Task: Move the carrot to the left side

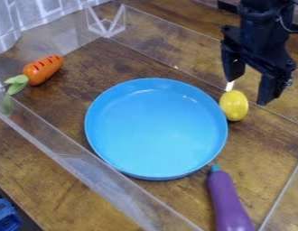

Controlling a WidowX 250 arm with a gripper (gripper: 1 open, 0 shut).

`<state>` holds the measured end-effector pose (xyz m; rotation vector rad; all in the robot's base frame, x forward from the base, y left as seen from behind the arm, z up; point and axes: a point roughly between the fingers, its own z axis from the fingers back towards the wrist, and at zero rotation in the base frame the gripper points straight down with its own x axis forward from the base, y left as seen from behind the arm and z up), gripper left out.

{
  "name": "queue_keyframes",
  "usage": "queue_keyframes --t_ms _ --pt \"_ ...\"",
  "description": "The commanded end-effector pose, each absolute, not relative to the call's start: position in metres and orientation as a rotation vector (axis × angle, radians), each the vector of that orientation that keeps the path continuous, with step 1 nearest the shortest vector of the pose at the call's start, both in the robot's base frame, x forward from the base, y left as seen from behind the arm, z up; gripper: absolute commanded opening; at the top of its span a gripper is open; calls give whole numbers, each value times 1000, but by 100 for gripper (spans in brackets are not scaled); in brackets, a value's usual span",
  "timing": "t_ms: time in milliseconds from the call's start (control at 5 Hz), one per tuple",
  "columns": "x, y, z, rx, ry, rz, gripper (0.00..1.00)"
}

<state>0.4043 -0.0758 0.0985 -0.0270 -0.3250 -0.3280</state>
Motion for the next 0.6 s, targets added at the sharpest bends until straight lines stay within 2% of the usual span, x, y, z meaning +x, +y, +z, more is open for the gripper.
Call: queue_keyframes --t_ms 0,400 --pt "409 -76 116 -20 -383 -332 100" --pt "412 -77 107 -11 -376 -341 100"
